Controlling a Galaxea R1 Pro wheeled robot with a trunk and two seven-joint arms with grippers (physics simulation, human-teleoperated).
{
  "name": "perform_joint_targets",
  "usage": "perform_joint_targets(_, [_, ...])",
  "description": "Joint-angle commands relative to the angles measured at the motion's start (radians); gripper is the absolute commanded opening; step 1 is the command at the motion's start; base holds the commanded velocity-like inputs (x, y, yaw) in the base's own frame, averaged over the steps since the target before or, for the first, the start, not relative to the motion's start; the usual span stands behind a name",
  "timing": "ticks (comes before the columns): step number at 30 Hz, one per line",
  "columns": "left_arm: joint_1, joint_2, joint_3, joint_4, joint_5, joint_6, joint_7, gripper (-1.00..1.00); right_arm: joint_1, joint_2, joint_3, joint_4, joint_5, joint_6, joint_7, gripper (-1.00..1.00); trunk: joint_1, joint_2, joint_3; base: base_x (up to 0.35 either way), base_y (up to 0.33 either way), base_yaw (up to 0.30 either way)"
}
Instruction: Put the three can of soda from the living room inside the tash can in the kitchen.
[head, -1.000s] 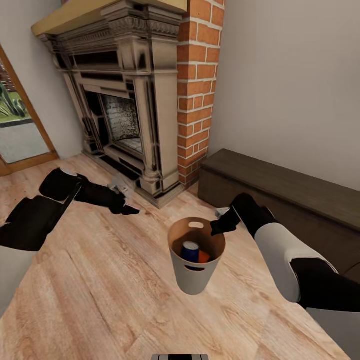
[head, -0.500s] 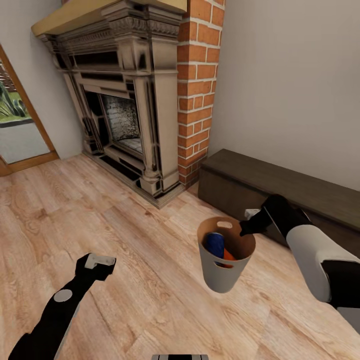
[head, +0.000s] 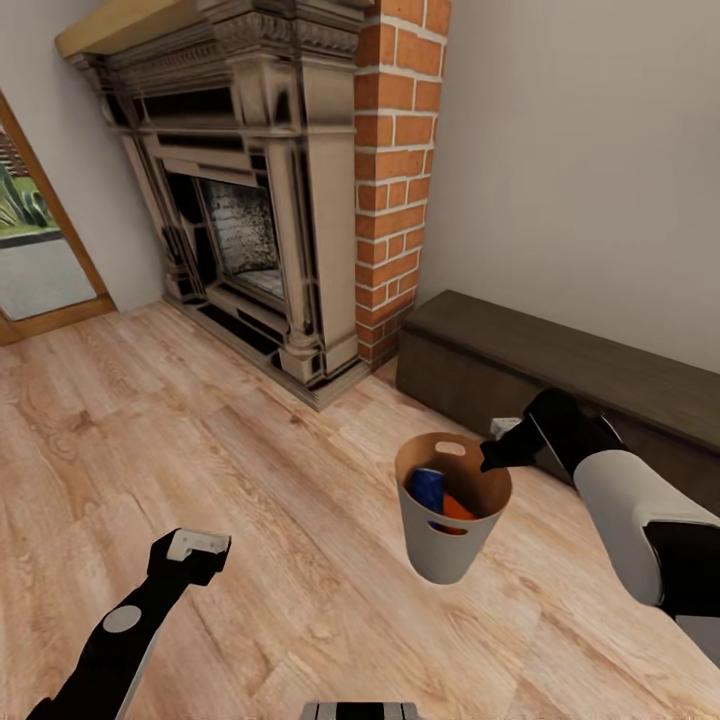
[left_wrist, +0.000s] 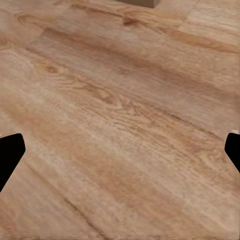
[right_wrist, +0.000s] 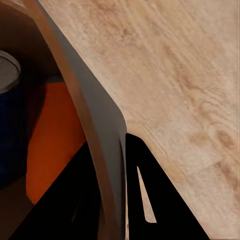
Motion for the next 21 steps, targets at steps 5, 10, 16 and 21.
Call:
perform_joint_targets(5, [0.0, 0.0, -0.001, 0.028, 0.0, 0.0, -0.002, 1.0, 0.0, -0.002, -0.003, -0.002, -0.021, 0.009, 0.005, -1.0, 0.002, -0.001, -0.019, 0.0, 0.0, 0.0])
perform_joint_targets(10, [0.0, 0.0, -0.001, 0.032, 0.0, 0.0, -0.003, 1.0, 0.0, 0.0, -0.003, -0.023, -0.021, 0.009, 0.002, -1.0, 0.004, -0.003, -0.039, 0.0, 0.0, 0.0])
perform_joint_targets(16, [0.0, 0.0, -0.001, 0.034, -0.001, -0.001, -0.002, 1.0, 0.0, 0.001, -0.003, -0.035, -0.02, 0.009, -0.001, -1.0, 0.007, -0.004, -0.059, 0.0, 0.0, 0.0])
perform_joint_targets(21, [0.0, 0.0, -0.001, 0.035, -0.002, -0.001, -0.002, 1.0, 0.0, 0.002, -0.003, -0.046, -0.02, 0.009, -0.002, -1.0, 0.009, -0.005, -0.071, 0.0, 0.0, 0.0])
